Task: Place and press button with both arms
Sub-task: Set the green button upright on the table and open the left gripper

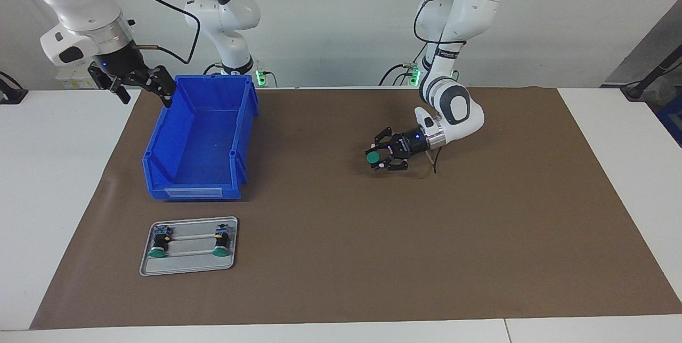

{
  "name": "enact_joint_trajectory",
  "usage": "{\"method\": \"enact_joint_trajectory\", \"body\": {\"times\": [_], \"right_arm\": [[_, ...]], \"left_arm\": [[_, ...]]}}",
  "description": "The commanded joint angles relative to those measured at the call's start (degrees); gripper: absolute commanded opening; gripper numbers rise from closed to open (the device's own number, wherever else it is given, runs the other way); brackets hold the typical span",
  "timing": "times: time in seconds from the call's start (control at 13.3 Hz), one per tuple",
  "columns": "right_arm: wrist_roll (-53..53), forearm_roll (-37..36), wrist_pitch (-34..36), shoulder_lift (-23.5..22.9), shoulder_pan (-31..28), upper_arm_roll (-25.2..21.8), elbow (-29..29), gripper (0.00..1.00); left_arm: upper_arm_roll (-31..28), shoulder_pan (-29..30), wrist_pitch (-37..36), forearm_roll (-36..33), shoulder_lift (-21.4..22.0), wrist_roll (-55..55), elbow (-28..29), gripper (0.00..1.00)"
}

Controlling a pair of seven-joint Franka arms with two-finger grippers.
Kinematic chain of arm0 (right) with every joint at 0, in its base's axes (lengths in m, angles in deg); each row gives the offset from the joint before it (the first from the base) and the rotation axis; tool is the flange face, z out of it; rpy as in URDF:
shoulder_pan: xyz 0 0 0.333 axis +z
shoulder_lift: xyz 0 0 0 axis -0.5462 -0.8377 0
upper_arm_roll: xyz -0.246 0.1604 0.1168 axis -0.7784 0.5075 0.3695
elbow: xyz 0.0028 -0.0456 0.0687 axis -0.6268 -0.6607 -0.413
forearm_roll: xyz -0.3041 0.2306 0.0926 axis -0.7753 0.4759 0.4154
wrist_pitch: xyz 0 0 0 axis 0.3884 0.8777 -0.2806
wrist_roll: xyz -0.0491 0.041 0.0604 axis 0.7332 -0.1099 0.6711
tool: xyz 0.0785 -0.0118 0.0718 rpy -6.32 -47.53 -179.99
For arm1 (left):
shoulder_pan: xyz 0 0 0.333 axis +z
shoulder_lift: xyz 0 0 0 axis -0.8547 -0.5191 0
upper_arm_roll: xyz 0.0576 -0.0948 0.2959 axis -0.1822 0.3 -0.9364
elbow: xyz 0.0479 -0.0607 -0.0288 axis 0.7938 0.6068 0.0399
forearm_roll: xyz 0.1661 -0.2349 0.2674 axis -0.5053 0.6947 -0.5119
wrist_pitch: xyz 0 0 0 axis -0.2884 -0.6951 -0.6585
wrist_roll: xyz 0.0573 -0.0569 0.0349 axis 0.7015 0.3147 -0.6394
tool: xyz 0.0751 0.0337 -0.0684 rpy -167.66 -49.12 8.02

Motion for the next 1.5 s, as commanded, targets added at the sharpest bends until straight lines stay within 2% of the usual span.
{"method": "enact_joint_trajectory", "body": {"times": [0.0,0.23,0.38,0.6,1.28,1.43], "right_arm": [[-1.24,-0.78,-0.49,0.49,-0.37,0.38,-0.79,1.0],[-1.24,-0.7,-0.49,0.49,-0.28,0.38,-0.79,1.0],[-1.32,-0.7,-0.49,0.49,-0.28,0.38,-0.79,1.0],[-1.24,-0.7,-0.49,0.49,-0.28,0.38,-0.79,1.0],[-1.24,-0.7,-0.49,0.49,-0.28,0.38,-0.79,1.0],[-1.24,-0.78,-0.49,0.49,-0.28,0.38,-0.88,1.0]], "left_arm": [[-0.81,0.04,-3.16,1.56,0.44,2.66,1.88,0.0],[-0.99,1.01,-7.29,1.56,-0.17,5.19,2.24,0.0],[-1.07,2.41,-12.45,1.56,-3.24,8.78,2.15,0.0],[-1.16,3.21,-14.67,1.56,-4.48,11.44,2.15,0.0],[-1.16,3.03,-13.37,1.47,-4.57,12.24,2.24,0.0],[-1.16,3.21,-13.36,1.47,-4.57,12.15,2.15,0.15]]}}
